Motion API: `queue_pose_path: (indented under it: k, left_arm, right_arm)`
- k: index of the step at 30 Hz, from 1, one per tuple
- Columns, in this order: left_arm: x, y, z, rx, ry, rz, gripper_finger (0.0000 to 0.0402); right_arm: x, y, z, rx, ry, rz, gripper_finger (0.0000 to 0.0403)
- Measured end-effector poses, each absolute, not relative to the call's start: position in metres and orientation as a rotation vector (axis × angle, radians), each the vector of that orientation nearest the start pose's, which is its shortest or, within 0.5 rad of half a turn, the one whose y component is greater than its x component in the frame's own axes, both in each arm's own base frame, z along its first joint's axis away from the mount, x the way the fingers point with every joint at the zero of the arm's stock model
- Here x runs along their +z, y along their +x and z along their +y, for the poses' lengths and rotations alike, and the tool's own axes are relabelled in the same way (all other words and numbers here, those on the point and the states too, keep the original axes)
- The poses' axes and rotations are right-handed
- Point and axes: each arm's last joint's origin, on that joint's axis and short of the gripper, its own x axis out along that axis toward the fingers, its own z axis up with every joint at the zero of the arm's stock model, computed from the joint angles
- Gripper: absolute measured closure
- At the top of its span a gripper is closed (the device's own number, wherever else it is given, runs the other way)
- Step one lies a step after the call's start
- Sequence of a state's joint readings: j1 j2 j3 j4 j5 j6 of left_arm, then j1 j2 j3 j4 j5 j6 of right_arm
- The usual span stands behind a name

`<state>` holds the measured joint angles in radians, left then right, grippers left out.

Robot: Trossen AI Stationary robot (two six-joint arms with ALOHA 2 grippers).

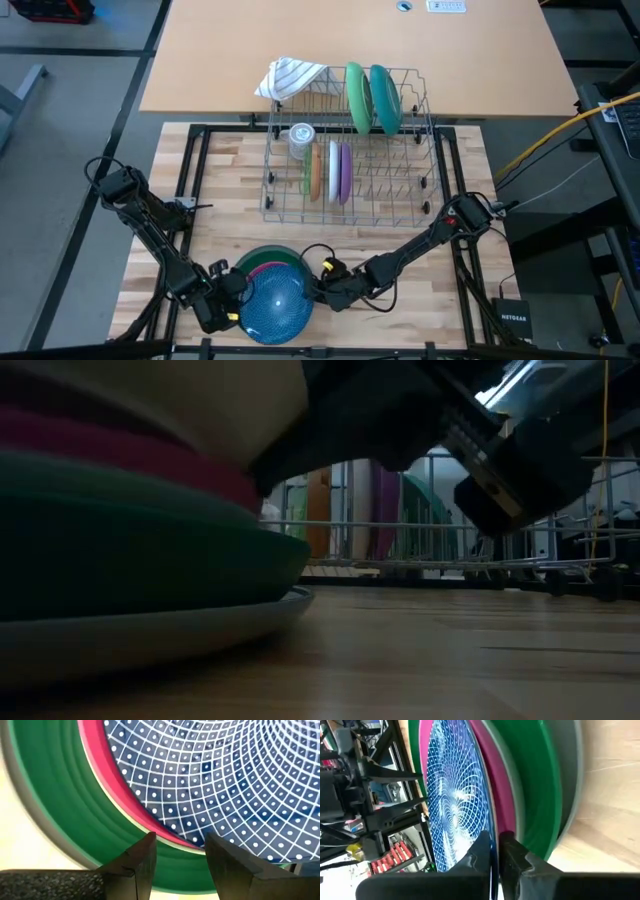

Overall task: Sort dishes
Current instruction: Put the blue patterned plate in the dishwasher rack

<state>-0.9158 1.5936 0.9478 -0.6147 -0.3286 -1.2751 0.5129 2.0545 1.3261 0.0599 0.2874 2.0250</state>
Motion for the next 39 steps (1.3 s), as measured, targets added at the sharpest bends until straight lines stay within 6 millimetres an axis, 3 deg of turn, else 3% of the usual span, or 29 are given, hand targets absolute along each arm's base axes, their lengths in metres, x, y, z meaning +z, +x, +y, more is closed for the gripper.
queue_pose_path:
  k: [6, 23, 31, 39]
  left_arm:
    - [0.180, 0.182, -0.222, 0.205, -0.405, 1.112, 0.0245]
    - [0.246, 0.166, -0.201, 0.060, -0.527, 0.992, 0.0245]
    - [0.279, 0.155, -0.180, 0.036, -0.529, 0.795, 0.0245]
    - [0.290, 0.151, -0.172, 0.017, -0.483, 0.729, 0.0245]
  right_arm:
    - [0.171, 0.394, 0.211, -0.449, 1.676, 0.573, 0.0374]
    - [0.218, 0.399, 0.208, -0.648, 1.407, 0.654, 0.0385]
    - [0.272, 0.395, 0.204, -0.740, 1.281, 0.645, 0.0384]
    - [0.337, 0.382, 0.195, -0.763, 1.230, 0.621, 0.0385]
